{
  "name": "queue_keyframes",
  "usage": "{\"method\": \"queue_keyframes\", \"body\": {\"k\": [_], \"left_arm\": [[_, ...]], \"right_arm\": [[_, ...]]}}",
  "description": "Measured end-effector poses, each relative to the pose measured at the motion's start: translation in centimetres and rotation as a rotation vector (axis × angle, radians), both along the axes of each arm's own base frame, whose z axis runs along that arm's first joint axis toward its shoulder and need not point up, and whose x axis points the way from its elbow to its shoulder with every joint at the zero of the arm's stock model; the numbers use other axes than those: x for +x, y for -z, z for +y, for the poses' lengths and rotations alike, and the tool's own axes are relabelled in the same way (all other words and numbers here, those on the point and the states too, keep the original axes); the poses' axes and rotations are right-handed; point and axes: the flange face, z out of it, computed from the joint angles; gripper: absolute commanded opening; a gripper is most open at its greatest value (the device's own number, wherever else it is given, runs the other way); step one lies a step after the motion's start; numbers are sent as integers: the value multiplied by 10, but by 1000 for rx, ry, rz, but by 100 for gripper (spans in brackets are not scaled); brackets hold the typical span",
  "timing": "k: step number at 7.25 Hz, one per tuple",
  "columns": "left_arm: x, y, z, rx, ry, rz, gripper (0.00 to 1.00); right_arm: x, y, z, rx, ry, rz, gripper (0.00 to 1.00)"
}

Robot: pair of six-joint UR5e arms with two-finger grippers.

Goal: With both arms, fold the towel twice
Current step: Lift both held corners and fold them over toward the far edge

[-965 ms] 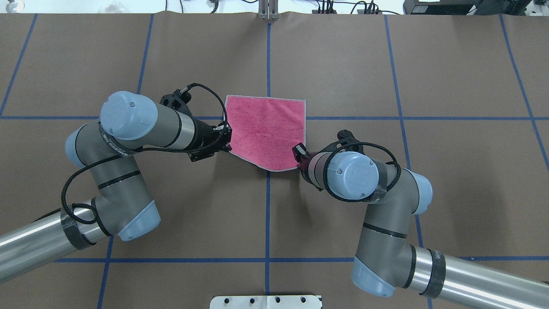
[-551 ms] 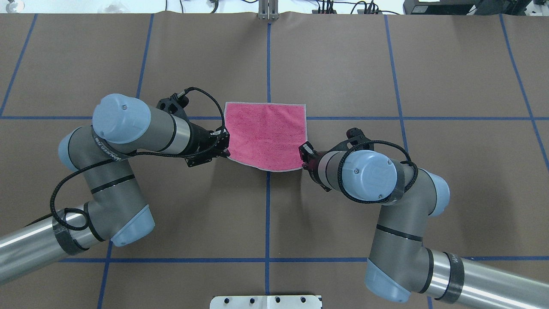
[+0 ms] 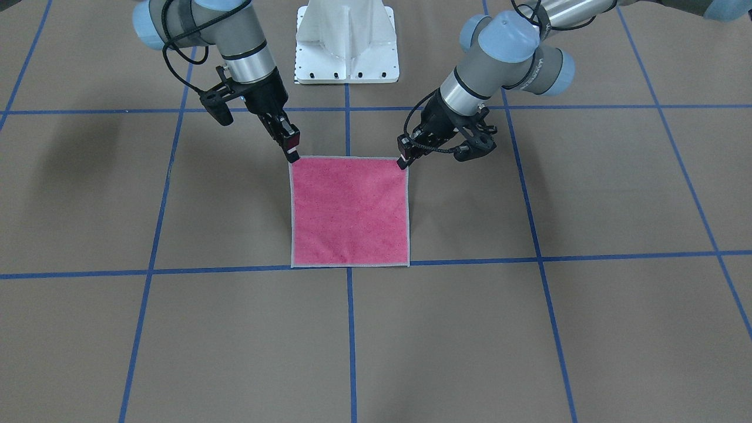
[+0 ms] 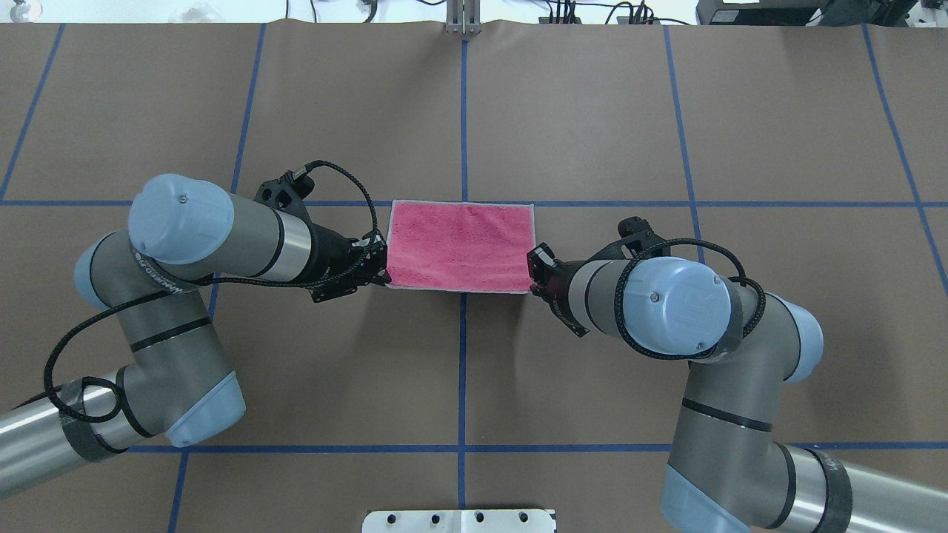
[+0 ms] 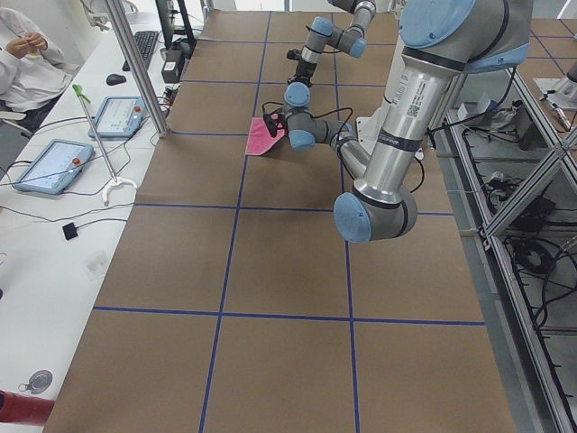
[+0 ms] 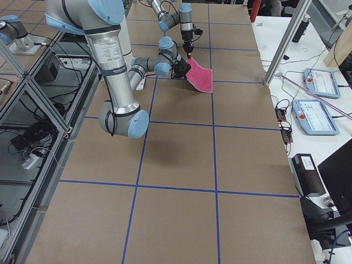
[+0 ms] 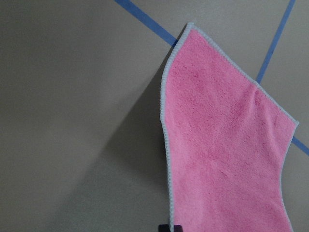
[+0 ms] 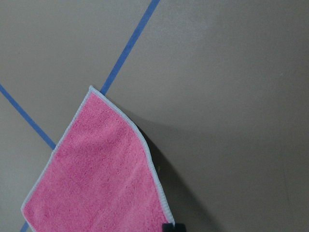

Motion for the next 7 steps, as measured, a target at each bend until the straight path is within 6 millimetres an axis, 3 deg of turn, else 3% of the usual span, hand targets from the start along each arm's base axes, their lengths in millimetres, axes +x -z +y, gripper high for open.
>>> {"method": "queue_keyframes", "body": {"k": [4,7], "left_arm": [[1,-3,0,-4,4,-9,0],[9,-17,-13,-17,18,-40,0]], "right_arm": [[-4,-1,3,-10,12,27,0],[-7,-8,-14,8,-3,58,0]]}}
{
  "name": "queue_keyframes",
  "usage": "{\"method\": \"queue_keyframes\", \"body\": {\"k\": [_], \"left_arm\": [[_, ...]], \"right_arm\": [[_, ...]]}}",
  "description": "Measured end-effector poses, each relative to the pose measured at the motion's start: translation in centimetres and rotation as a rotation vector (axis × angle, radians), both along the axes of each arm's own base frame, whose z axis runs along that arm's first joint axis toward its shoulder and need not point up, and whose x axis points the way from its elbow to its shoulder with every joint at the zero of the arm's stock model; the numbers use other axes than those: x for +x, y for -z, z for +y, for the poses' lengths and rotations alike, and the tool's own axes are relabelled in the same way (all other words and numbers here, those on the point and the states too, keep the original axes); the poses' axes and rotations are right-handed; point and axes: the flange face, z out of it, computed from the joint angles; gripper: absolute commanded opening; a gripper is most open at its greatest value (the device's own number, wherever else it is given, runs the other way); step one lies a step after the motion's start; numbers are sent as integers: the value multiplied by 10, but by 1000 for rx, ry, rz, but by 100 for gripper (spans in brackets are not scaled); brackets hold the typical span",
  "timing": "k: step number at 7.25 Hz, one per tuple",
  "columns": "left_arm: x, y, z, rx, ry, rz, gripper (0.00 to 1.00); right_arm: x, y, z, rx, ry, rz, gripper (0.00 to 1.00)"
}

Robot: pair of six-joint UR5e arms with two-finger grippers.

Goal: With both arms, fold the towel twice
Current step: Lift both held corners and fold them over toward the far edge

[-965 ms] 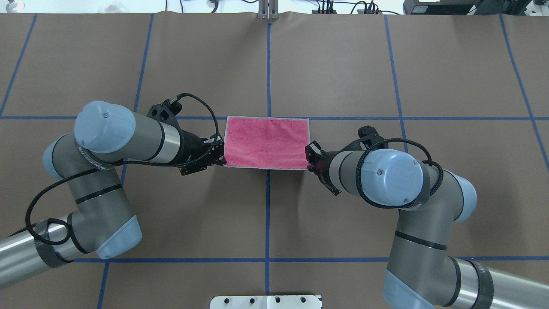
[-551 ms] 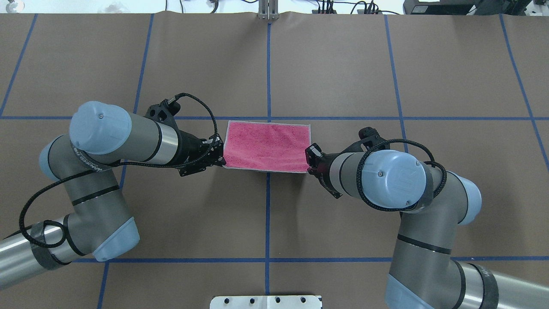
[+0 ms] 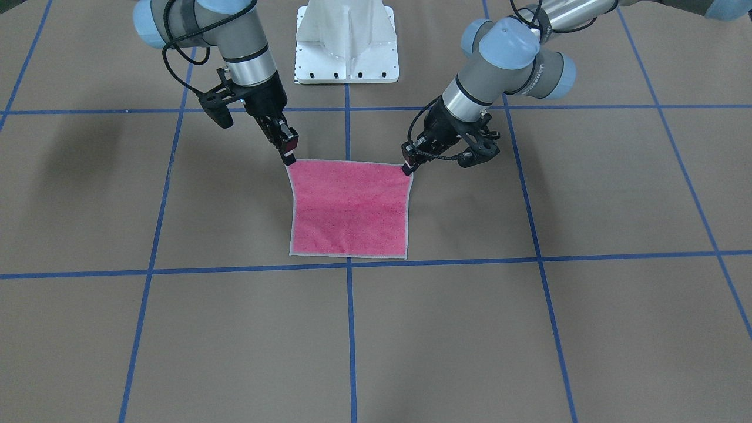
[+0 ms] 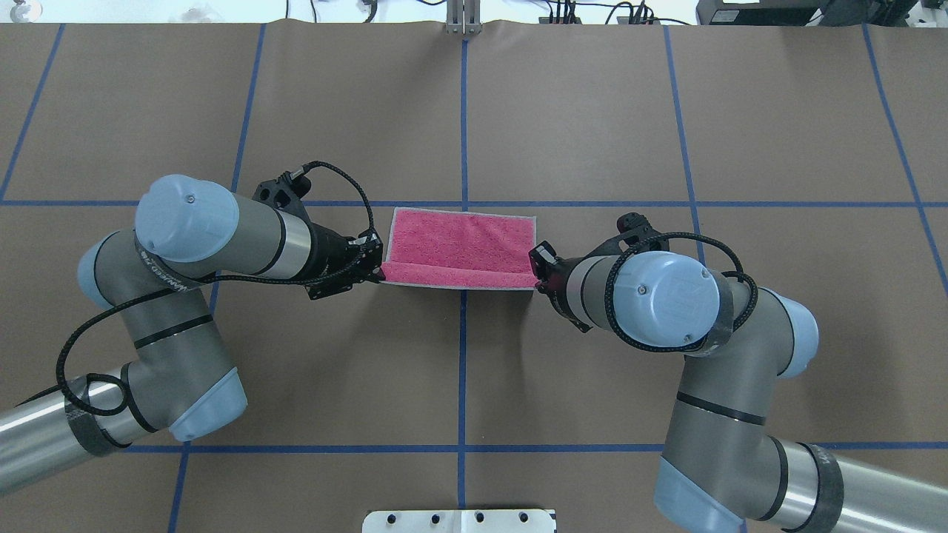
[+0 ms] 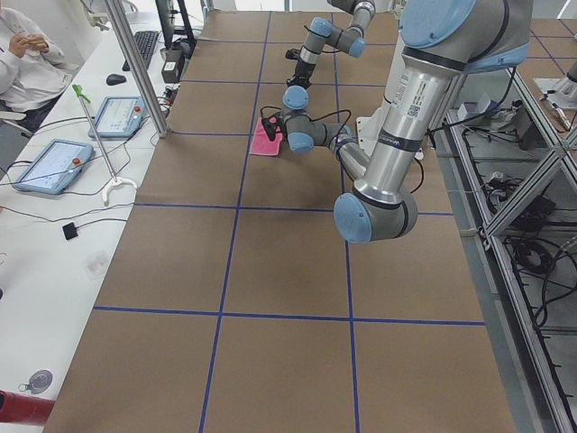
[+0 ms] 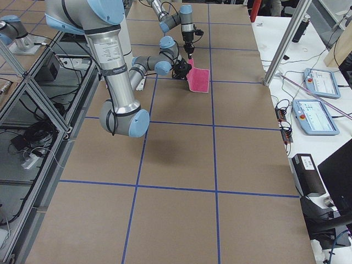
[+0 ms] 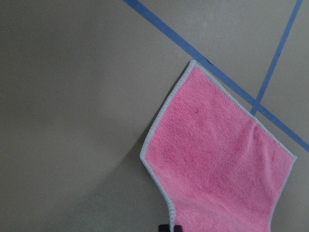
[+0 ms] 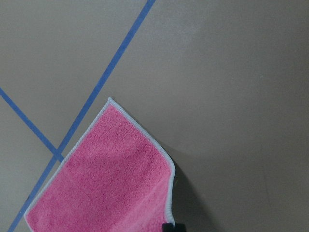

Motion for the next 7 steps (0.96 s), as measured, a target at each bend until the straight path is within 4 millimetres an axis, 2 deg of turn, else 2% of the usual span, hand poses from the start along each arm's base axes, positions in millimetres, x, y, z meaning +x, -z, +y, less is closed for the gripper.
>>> {"method": "queue_keyframes", "body": {"k": [2,5,7], "left_arm": [[4,5,-8,10,5,-2,0],[8,15,-20,18,15,4,0],[7,23,-35,19,34,5,0]], "right_arm": [[-4,7,-16,5,-19,1,0],[-2,9,-24,17,-23,5,0],[2,8,-30,23,-29,9,0]]}}
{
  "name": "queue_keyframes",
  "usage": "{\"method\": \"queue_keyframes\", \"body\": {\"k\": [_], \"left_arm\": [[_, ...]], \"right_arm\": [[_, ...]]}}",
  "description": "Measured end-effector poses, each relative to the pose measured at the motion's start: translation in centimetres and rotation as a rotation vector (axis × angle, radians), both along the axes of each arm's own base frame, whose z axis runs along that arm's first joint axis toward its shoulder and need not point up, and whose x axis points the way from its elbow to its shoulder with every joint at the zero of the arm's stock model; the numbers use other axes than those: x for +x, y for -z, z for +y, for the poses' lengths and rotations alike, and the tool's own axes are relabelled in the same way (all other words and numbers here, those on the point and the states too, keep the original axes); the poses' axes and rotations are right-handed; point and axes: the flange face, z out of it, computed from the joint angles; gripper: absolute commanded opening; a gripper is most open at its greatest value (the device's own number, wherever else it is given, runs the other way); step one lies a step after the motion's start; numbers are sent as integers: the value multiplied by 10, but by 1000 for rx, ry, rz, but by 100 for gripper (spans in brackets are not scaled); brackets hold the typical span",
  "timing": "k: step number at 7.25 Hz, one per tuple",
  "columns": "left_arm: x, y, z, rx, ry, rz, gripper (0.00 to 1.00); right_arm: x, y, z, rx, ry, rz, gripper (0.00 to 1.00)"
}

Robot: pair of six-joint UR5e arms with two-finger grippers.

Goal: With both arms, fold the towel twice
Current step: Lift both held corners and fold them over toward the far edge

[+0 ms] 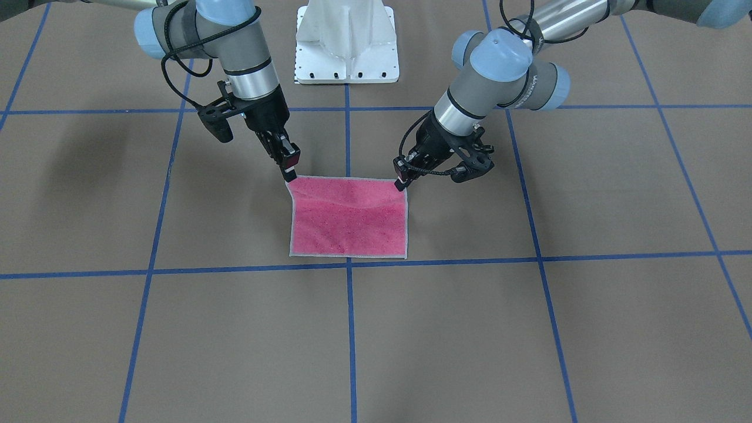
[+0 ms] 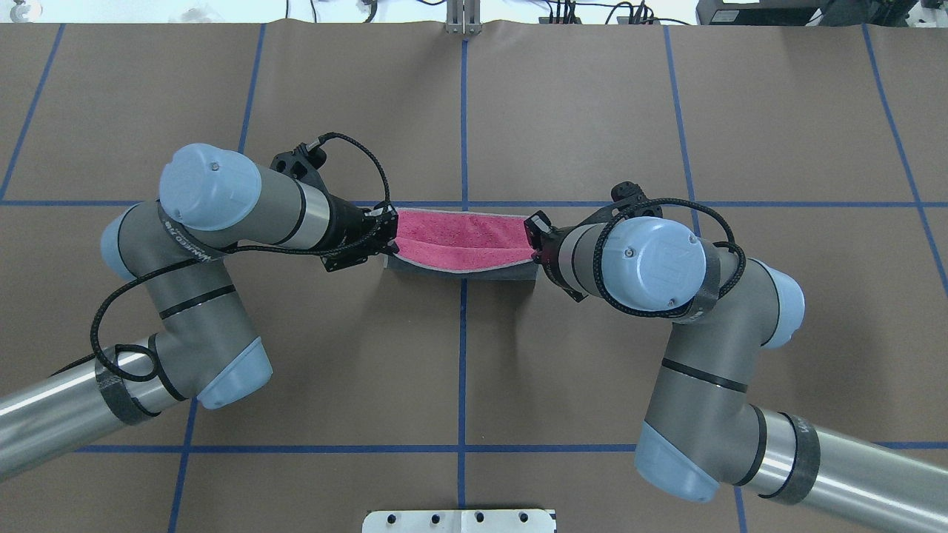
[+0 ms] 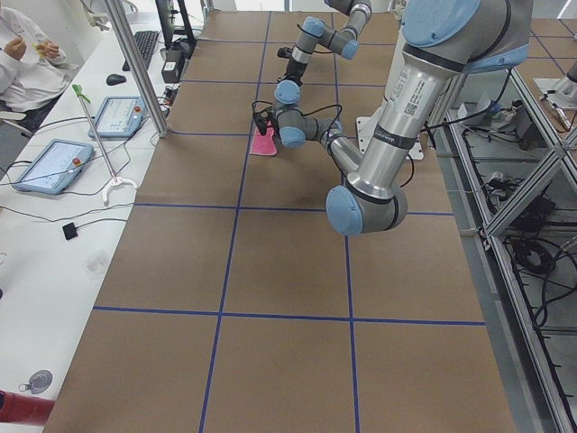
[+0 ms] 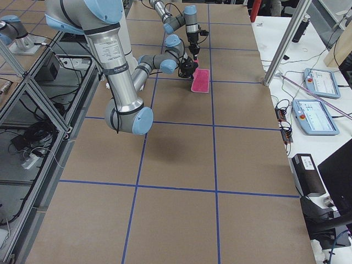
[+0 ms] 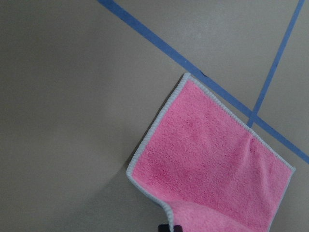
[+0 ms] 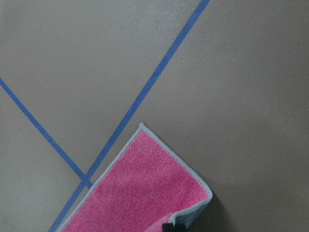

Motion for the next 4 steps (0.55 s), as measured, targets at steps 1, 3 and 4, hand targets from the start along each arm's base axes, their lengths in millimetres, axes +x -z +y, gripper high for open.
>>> {"method": "queue_keyframes", "body": {"k": [1,3,4], "left_arm": [[2,3,-9,-2,9,-3,0],[6,1,-21,-8,19,-14,0],[7,-1,-24,-11,22,-19,0]], "right_arm": [[0,-2,-3,8,2,9,0],[-4,-3,-13,13,-2,23,0],[-8,-2,-20,13,-6,29,0]]}}
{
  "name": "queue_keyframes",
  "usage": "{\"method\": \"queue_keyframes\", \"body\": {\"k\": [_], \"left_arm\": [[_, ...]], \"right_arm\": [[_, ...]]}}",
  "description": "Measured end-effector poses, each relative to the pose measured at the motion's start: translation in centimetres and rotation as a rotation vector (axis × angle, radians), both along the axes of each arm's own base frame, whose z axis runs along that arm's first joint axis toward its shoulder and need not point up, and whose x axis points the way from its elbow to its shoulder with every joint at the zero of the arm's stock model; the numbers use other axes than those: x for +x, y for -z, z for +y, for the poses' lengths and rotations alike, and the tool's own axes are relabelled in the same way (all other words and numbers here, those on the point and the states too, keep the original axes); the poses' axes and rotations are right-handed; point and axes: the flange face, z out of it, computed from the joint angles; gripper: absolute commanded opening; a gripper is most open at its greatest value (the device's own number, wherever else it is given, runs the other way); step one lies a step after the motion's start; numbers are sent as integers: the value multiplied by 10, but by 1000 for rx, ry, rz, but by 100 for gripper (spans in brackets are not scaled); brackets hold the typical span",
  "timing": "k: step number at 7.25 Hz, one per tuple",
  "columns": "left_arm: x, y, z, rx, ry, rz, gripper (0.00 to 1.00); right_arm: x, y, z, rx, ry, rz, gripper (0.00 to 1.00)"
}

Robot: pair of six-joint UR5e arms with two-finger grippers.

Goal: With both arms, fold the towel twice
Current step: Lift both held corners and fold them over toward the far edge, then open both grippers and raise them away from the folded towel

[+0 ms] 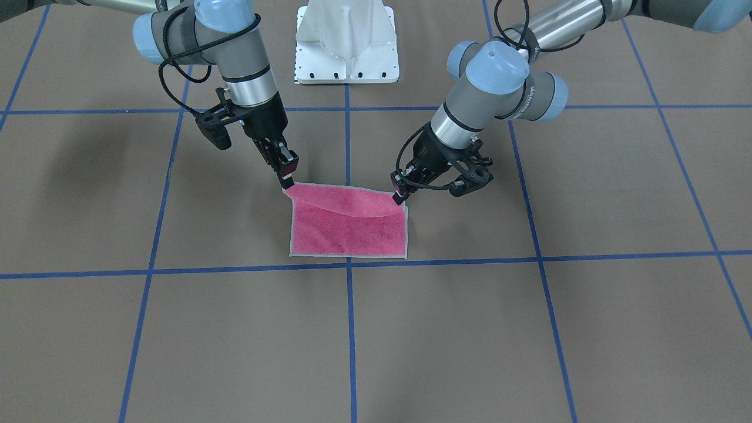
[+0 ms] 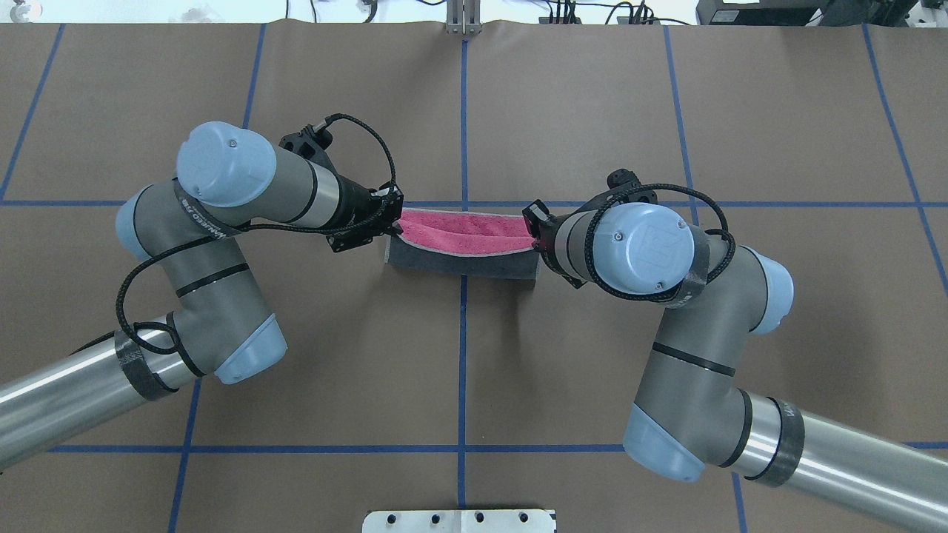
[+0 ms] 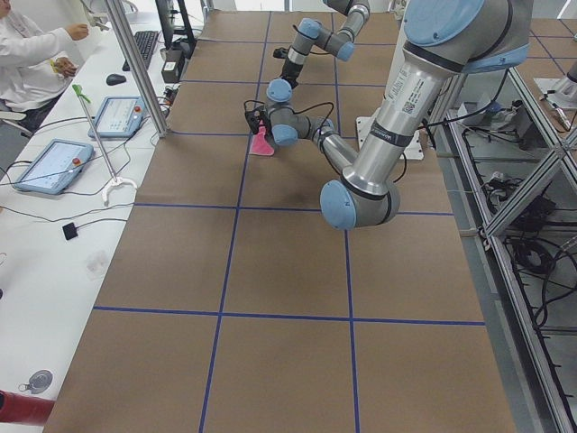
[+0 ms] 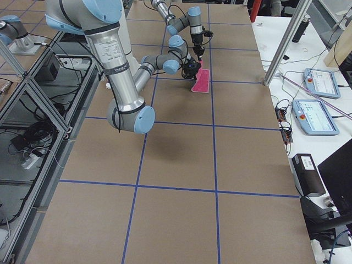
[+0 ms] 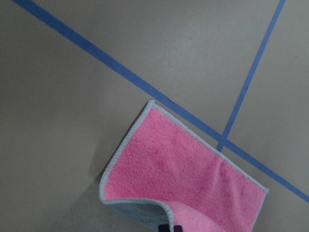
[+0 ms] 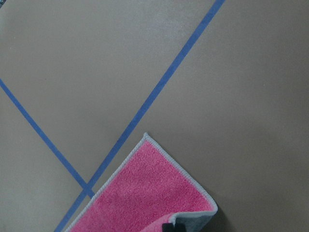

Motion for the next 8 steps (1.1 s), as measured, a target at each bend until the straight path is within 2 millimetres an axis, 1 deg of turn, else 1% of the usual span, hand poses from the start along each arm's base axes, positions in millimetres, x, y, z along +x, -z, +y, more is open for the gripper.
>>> {"method": "queue_keyframes", "body": {"k": [2,4,8], "left_arm": [[1,-5,-4,-5,3,-7,0],[3,-9,-9,-10,8,-14,0],[19,-4,-26,-17,17,-27,0]], "right_arm": [[-4,-3,-11,0,-6,15,0],[-5,-8,-16,5,-4,32,0],[-7,-11,-18,6,-2,42,0]]}}
